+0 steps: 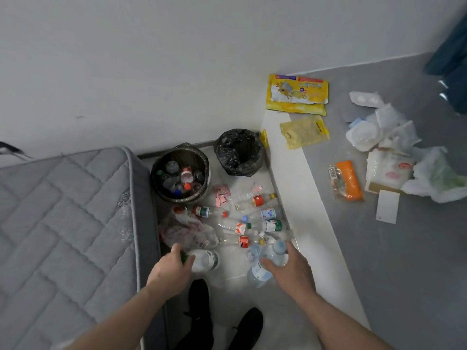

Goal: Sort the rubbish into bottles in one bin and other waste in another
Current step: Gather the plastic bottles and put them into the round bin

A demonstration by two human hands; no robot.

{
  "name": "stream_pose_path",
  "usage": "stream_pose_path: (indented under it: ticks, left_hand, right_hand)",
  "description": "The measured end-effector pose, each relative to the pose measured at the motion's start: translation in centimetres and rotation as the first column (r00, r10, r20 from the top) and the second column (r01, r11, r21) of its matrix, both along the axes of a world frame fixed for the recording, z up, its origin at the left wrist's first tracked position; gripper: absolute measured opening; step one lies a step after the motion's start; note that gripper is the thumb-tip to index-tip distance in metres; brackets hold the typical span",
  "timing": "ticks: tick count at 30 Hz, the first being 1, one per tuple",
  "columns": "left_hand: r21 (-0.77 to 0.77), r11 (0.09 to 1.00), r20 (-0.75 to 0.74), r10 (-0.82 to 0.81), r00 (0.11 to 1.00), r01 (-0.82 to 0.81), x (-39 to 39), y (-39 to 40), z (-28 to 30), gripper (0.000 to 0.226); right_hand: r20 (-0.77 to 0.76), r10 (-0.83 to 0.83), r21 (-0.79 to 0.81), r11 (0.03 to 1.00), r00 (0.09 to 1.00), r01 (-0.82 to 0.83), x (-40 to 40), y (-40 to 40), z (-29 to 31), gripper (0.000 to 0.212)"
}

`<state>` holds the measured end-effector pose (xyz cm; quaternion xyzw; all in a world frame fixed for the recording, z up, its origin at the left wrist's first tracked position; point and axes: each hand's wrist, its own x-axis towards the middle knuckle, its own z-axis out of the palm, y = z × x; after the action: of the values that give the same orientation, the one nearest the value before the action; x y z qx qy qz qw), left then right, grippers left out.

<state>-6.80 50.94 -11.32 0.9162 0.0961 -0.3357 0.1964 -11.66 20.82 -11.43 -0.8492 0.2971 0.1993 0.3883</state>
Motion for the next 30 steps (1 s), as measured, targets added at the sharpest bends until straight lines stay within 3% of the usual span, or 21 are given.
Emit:
stream_pose_path:
  ticks: [13,19,24,30]
  left_hand:
    - [-0.025,0.989,0.096,0.144,0.985,-0.143,11.5,5.4,1.8,0.034]
    - [0.013,0.982,0.117,0.185,0.976,-0.188,17.6,7.1,0.7,0.033]
    - [0.056,0.978,0.127,0.191,0.973,-0.199,21.1,7.4,-0.7,0.032]
    - [0.031,0.981,0.105,0.189,0.976,-0.193,24.9,7.3,-5.1,0.029]
  right_hand:
    - [0.05,0.062,-0.114,0.992,0.997,-0.056,9.6,4.6,2.3,0.042]
    - [0.107,0.078,-0.066,0.995,0.991,-0.071,15.6,6.6,2.2,0.041]
    - [0.177,0.111,0.023,0.993,0.978,-0.116,22.1,7.4,0.1,0.031]
    - [0.197,0.153,-0.003,0.988,0.968,-0.156,28.0,8.5,-3.6,0.021]
